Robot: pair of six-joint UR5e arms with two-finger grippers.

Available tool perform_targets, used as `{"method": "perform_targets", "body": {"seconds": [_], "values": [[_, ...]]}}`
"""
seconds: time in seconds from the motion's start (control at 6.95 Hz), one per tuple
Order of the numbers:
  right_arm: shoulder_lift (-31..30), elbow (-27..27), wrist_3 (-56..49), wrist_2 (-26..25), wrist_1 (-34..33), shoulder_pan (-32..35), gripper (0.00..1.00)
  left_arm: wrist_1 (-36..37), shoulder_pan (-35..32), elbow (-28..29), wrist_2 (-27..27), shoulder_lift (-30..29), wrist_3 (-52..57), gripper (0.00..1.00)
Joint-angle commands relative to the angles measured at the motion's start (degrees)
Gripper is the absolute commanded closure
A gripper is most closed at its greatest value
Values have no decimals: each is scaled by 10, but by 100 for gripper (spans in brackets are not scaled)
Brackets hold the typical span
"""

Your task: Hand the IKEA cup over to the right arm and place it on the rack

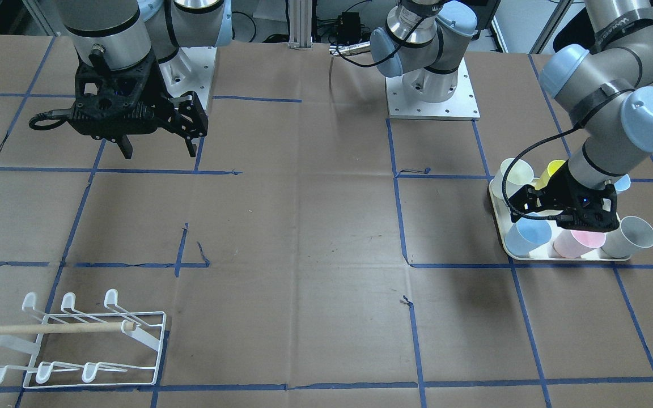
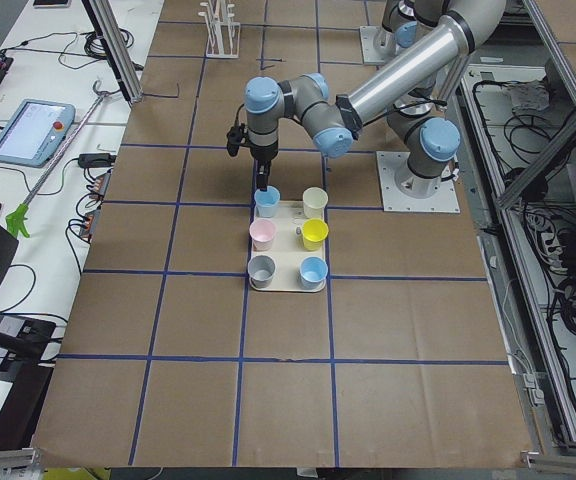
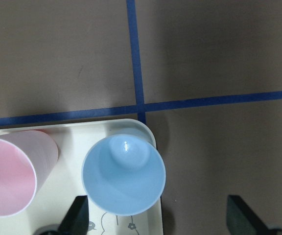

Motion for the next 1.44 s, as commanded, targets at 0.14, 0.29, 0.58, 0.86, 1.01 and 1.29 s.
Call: {"method": "perform_targets", "body": {"seconds": [0.14,0.29,0.58,0.86,1.01,1.29], "values": [[0,1,0,0,-1,1,0,15,0,-24,2,-25,0,0],[0,1,0,0,-1,0,0,40,0,-35,4,-27,0,0],[0,2,0,0,0,0,0,42,0,-36,6,-30,-1,1],[0,3,0,0,0,1,0,42,0,-36,4,-30,1,34],[0,3,0,1,-1,1,0,42,0,-36,5,-29,1,69],[7,2,0,1,-1,0,0,42,0,-35,2,-27,1,100]]}}
